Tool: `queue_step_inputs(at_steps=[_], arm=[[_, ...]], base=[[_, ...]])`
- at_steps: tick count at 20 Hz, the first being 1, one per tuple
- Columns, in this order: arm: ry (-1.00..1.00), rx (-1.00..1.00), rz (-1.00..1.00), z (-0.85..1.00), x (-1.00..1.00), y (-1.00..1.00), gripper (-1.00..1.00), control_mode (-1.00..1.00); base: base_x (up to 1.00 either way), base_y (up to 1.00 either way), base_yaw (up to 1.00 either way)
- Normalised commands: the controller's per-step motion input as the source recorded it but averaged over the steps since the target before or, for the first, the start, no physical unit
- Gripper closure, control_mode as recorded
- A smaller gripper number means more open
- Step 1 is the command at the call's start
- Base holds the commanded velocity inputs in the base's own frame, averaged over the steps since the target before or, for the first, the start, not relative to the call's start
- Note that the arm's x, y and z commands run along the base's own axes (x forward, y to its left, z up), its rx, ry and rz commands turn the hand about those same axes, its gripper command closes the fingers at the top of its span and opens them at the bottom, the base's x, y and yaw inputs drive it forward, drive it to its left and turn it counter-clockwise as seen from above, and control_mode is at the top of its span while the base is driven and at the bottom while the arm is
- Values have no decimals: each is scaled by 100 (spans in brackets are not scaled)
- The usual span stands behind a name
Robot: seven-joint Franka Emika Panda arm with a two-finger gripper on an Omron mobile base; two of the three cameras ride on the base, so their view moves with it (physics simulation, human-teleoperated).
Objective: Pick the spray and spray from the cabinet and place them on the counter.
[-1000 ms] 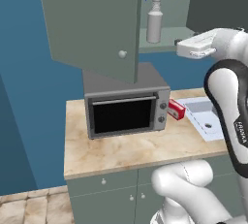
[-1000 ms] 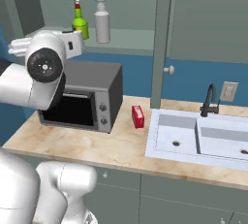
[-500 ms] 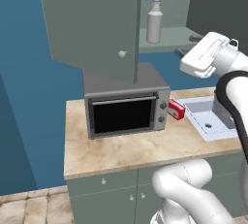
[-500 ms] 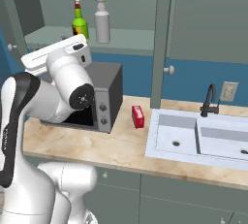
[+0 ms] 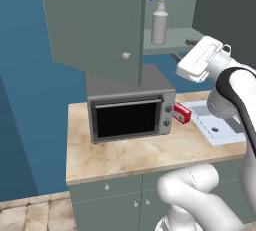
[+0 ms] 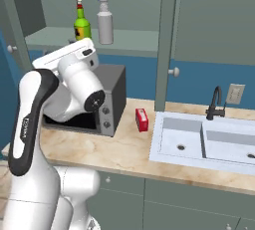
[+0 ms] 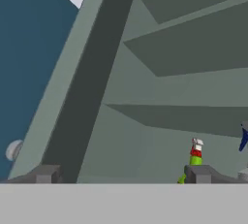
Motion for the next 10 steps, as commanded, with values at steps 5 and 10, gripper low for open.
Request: queue_step_inputs(at_steps=[5, 10], arm=[[5, 0, 0, 3, 41, 9, -100, -100], [7, 0, 0, 22, 17, 17, -100, -100]], base=[[0, 0, 0], [0, 0, 0]])
